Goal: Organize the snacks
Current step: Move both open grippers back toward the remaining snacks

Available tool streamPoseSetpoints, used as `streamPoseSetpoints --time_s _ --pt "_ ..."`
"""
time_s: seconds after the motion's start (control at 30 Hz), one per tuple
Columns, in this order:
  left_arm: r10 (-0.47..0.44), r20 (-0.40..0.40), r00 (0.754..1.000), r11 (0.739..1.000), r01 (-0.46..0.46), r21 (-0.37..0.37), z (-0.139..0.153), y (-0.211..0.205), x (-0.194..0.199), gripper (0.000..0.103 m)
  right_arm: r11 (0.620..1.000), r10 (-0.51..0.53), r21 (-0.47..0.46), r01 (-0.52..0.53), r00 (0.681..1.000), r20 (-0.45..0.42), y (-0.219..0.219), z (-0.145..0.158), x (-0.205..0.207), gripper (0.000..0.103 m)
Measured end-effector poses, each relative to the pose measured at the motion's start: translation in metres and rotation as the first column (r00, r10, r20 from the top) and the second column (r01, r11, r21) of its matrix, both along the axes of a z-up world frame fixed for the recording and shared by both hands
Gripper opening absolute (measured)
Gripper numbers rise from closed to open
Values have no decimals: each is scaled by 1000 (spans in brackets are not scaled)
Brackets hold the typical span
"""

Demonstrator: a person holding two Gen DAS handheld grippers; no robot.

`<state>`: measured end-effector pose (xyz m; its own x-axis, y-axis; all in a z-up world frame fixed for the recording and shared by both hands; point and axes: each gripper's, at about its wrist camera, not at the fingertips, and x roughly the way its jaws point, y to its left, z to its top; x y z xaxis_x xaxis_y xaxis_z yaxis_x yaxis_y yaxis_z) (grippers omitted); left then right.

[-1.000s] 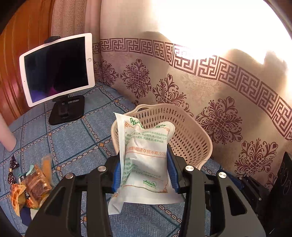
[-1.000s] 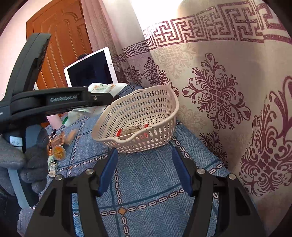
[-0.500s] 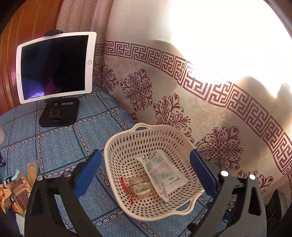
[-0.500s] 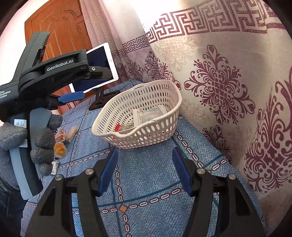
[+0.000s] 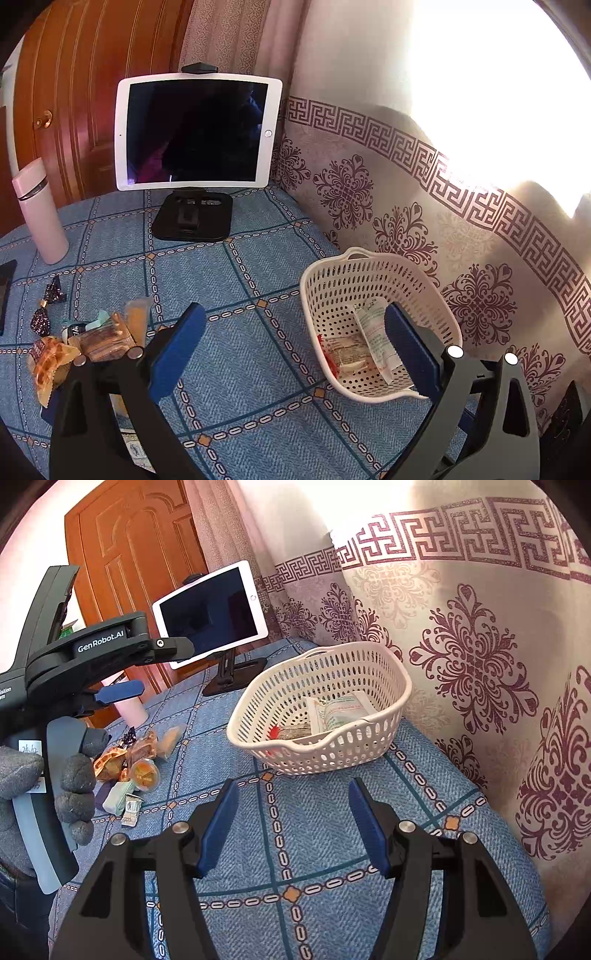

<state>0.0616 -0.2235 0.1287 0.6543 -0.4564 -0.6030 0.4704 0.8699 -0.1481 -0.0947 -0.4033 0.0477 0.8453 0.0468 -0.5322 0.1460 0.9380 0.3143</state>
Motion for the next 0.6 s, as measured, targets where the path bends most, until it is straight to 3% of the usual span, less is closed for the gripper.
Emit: streamPoseSetpoints --time_s 0.17,0.3,0.6 --pt "54 19 998 998 -54 20 1 27 -7 99 999 35 14 -34 999 -12 12 0 3 63" --pt "111 -9 994 994 -111 2 -4 58 -8 99 998 66 20 -65 997 -27 24 -1 6 63" --pt "243 -29 970 970 -242 41 -10 129 -4 99 993 120 13 -119 992 -48 48 -2 11 64"
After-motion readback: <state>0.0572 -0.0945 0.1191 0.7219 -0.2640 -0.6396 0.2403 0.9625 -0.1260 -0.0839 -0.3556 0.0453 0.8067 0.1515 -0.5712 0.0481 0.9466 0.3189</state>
